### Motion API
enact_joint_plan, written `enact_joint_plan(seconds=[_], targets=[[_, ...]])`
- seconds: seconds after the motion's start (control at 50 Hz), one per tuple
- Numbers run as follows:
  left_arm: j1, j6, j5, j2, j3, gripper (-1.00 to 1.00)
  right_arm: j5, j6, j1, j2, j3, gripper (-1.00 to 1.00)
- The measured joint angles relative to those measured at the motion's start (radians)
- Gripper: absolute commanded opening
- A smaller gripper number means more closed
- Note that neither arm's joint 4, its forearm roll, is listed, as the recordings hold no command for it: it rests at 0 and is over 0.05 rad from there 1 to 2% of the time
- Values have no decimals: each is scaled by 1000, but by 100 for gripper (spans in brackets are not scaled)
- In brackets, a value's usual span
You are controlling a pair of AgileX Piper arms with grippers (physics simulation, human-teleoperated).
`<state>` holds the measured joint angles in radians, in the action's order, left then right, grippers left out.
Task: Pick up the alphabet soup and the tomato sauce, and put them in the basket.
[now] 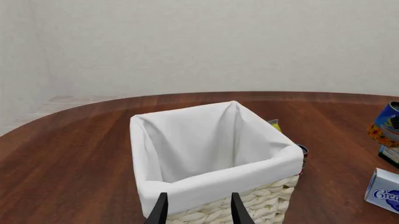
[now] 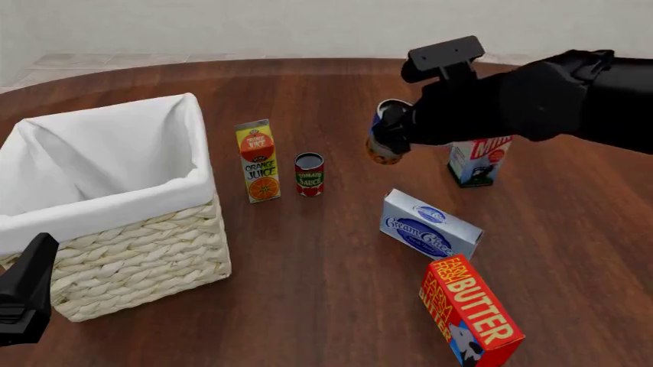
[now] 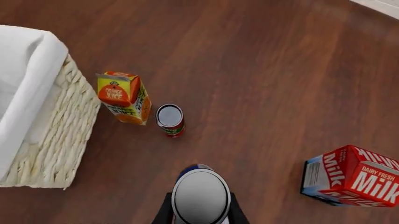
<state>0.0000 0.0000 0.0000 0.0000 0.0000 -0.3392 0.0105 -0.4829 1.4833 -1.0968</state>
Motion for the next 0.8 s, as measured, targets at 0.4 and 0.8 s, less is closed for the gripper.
enact_joint_plan(seconds=[0.4,0.8], targets=[[0,0,0,0,0,100,35,-28,-66,-54,-2,-100],[0,0,0,0,0,100,86,-93,-135,-130,-9,-100]])
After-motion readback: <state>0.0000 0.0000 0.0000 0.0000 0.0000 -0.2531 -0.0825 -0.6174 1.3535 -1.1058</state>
